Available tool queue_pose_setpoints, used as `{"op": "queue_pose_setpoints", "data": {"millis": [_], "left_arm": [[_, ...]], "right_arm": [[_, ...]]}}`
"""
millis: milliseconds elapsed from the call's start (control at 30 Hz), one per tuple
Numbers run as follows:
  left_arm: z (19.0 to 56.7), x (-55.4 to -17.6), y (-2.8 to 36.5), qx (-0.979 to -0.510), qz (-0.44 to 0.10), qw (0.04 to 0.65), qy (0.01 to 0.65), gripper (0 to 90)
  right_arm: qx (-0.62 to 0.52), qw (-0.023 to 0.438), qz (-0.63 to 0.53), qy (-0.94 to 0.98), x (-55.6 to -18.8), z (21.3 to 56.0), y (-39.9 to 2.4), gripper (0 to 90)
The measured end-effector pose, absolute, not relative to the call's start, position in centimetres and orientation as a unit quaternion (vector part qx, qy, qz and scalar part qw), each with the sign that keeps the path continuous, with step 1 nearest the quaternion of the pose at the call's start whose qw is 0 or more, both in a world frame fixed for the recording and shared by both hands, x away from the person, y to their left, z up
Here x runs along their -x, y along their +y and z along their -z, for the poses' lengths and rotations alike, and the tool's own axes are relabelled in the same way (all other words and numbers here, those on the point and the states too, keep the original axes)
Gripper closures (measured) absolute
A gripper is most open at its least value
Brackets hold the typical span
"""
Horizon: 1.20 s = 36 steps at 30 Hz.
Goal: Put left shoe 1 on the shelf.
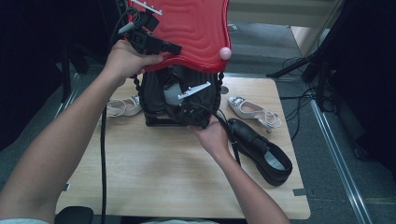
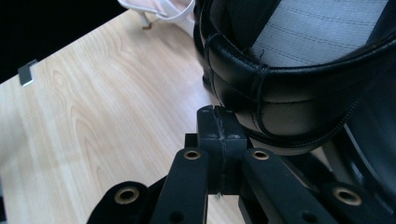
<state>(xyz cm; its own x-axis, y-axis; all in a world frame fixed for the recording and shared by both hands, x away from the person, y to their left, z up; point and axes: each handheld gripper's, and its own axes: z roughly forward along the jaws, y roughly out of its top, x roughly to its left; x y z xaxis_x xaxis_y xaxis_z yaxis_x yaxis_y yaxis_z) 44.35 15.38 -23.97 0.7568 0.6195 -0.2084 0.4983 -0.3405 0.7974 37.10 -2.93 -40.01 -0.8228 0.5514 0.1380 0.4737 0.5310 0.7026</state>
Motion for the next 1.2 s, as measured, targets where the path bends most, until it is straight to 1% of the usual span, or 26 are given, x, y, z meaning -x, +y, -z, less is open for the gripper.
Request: {"op": "queue_pose_setpoints", "data": {"millis": [300, 500, 667, 800, 967, 1033, 1067, 1133, 1200], "left_arm": [[24.0, -44.3, 15.4, -0.814, -0.066, 0.464, 0.343, 90.0], [24.1, -44.3, 15.4, -0.813, -0.067, 0.465, 0.344, 90.0], [24.1, -44.2, 15.4, -0.813, -0.067, 0.464, 0.344, 90.0], [24.0, -44.2, 15.4, -0.813, -0.069, 0.464, 0.345, 90.0], [24.0, -44.2, 15.5, -0.812, -0.07, 0.466, 0.344, 89.4], [24.1, -44.3, 15.5, -0.812, -0.07, 0.467, 0.344, 89.4], [24.0, -44.4, 15.5, -0.811, -0.067, 0.466, 0.347, 89.4], [23.9, -44.3, 15.4, -0.809, -0.061, 0.465, 0.353, 87.3], [23.7, -44.2, 15.5, -0.811, -0.063, 0.461, 0.355, 82.6]], "right_arm": [[-0.305, 0.072, -0.398, 0.862, -39.0, 39.6, -1.2, 90.0], [-0.318, 0.058, -0.411, 0.852, -40.1, 39.6, 0.2, 90.0], [-0.317, 0.057, -0.417, 0.85, -40.3, 39.9, 1.2, 90.0], [-0.319, 0.047, -0.419, 0.849, -40.7, 40.8, 2.2, 90.0], [-0.311, 0.041, -0.434, 0.845, -40.3, 41.1, 2.4, 90.0], [-0.307, 0.027, -0.434, 0.846, -40.0, 41.1, 2.1, 87.3], [-0.308, 0.026, -0.431, 0.848, -39.9, 41.1, 2.0, 87.2], [-0.299, 0.026, -0.438, 0.847, -39.4, 41.1, 1.7, 85.2], [-0.293, 0.029, -0.442, 0.847, -39.2, 41.2, 1.6, 83.9]]}}
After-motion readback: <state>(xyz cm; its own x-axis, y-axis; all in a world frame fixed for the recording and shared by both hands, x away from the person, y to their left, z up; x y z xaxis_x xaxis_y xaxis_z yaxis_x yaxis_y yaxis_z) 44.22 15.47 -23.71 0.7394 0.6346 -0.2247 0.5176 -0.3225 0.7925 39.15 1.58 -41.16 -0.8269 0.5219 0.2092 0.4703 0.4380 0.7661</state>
